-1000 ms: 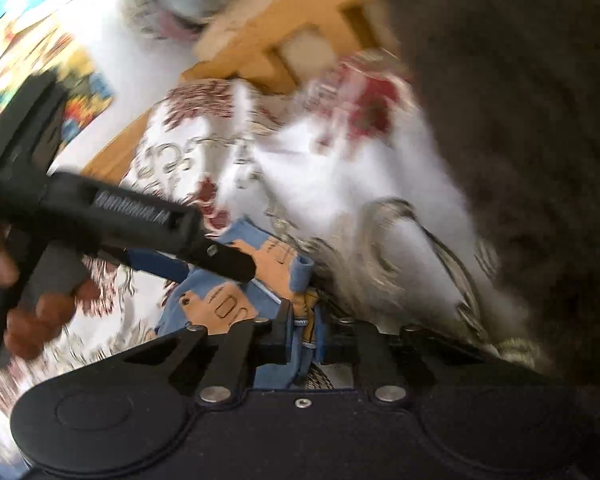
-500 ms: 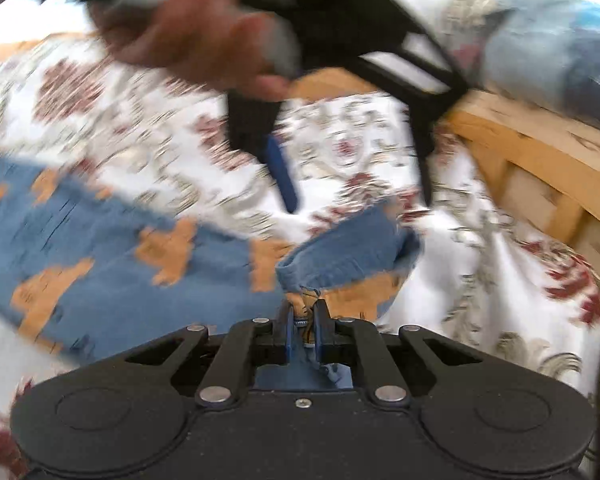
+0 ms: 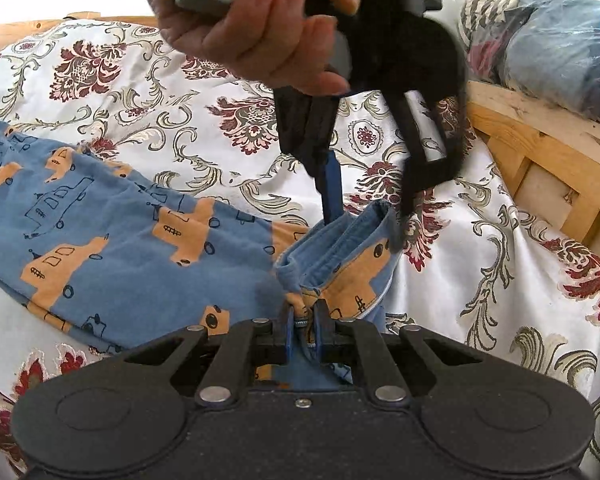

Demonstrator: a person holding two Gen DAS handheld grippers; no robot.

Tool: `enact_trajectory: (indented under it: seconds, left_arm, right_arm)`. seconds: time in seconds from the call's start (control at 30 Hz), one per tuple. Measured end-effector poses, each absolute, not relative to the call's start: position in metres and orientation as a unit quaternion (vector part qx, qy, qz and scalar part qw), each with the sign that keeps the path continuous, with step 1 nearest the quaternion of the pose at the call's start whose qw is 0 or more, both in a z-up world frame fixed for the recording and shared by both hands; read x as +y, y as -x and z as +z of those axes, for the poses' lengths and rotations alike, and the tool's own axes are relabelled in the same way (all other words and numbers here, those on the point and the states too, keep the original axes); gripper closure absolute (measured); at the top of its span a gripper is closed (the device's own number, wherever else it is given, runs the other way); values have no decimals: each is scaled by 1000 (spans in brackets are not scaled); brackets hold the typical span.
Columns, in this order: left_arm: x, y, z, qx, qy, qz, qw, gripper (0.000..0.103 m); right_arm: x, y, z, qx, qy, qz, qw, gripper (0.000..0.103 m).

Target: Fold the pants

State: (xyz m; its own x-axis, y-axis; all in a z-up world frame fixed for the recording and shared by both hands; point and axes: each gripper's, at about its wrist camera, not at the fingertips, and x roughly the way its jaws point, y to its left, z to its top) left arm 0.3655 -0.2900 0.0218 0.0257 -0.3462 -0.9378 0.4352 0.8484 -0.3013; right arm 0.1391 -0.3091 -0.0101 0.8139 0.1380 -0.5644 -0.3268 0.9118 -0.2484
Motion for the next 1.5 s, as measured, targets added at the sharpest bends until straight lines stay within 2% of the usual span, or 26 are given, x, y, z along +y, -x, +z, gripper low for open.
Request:
enact_trajectory:
  seconds: [0.1, 0.3, 0.53, 0.8, 1.13, 1.2, 1.27, 1.33, 1.5]
  left_arm:
    - [-285, -365, 23, 639, -26, -271, 719, 85]
    - [-286, -361, 36, 626, -62, -283, 724, 91]
    - [-266, -350, 47, 625, -62, -285, 724, 93]
    - [-197, -324, 54, 602, -16, -290, 744, 93]
    - [-101, -294, 22, 558, 52, -276, 781, 93]
    - [-92, -291, 13, 554, 62, -279, 782, 93]
    - [-86, -291, 3, 552, 74, -284, 780, 93]
    - [-82, -294, -6, 553, 85, -285, 778, 93]
    - [-81, -303, -18, 564, 107, -282, 769, 92]
  right_arm:
    - [-310, -138, -8, 278, 167, 124, 938, 92]
    - [-310, -134, 2, 271, 162, 125, 941, 92]
    - [-308, -113, 19, 250, 173, 136, 943, 92]
    - [-279, -79, 36, 213, 216, 184, 935, 92]
    - [-216, -42, 3, 202, 295, 279, 891, 96]
    - [-212, -42, 1, 193, 299, 271, 894, 88]
    - [-210, -44, -1, 191, 302, 255, 899, 63]
    - [-210, -52, -4, 204, 301, 246, 898, 53]
    - [-211, -63, -15, 219, 325, 238, 889, 52]
